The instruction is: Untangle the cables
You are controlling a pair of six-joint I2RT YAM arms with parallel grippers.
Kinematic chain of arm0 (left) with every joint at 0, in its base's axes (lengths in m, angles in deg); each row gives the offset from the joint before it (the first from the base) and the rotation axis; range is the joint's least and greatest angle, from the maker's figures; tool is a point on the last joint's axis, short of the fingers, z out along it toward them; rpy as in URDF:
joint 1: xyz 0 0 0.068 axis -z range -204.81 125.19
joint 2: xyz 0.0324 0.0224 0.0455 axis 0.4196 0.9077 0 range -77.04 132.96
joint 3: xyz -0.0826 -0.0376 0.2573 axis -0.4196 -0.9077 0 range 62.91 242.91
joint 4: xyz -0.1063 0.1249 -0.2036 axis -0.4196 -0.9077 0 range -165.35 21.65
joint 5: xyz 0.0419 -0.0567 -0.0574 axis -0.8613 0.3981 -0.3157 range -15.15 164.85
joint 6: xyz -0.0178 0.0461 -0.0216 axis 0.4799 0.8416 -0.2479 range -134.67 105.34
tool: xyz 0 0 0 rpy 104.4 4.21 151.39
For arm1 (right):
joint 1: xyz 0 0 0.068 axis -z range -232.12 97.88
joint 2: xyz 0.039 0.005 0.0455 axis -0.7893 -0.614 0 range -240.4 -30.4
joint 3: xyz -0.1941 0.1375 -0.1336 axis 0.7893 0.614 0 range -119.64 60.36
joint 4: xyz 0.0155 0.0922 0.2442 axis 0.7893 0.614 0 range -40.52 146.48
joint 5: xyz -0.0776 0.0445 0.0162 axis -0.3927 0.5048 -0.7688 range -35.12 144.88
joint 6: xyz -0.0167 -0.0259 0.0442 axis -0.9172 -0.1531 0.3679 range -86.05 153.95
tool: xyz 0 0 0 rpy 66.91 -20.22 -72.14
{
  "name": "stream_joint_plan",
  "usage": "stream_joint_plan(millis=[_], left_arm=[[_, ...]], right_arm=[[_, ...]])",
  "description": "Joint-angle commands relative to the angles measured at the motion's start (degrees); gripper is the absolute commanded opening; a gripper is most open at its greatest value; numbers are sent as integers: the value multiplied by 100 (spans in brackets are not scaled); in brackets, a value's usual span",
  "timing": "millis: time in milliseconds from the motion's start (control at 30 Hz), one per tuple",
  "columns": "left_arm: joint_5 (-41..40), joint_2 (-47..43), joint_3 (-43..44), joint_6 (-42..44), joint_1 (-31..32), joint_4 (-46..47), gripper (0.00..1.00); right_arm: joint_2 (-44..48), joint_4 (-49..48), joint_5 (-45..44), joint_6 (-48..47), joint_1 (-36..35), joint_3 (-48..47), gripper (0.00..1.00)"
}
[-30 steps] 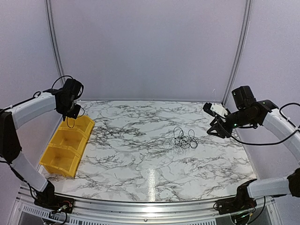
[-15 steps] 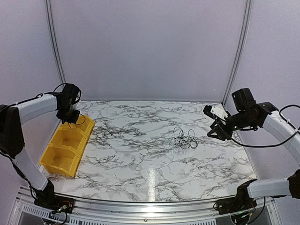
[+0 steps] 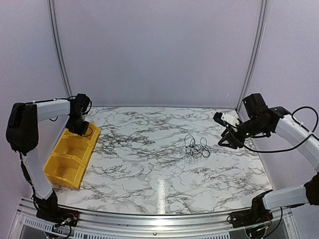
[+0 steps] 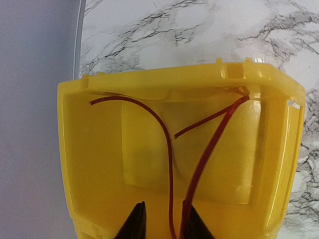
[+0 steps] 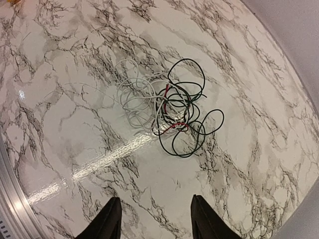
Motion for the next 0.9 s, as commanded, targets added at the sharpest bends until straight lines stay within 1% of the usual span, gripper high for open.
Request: stream_joint_plan(millis=[0,33,167,200,267,333,433,533,633,700,767,867], left_arm=[[-177,-324,143,-91,-20,-337,35],[-256,-406,145,-261,-20,-392,39],[-245,-995,159,-433,-12,-576,47],[-162,-1172,166,-467,-7,-579,52],[125,-1506,201,-521,33,-571,57],[397,-1759,310,-595,129,-566,58],[778,-1951,580,-686,446,-529,58],[1221,-2126,713,-666,1053,-249,57],[1808,-2164,754,-656,1830,50,57],[2172,-2166,731,-913,2301,333,57],[2253,-2173,558,-1281,2816,739,56],[2235,-2177,238,-1851,3402,1559,55]], right_arm=[[-8,-112,122,77,48,-219,48],[-17,-117,136,86,48,-217,48],[-30,-249,62,249,54,-309,51],[-32,-324,54,318,67,-370,52],[-137,-476,73,462,113,-527,54],[-392,-554,169,578,212,-748,56],[-1045,-496,454,731,470,-1064,56],[-1818,-311,580,831,676,-1377,55],[-2548,105,795,390,693,-1734,50],[-2847,113,873,343,699,-1797,44],[-3116,52,906,476,696,-1781,40],[-3339,278,1134,364,685,-1736,43]])
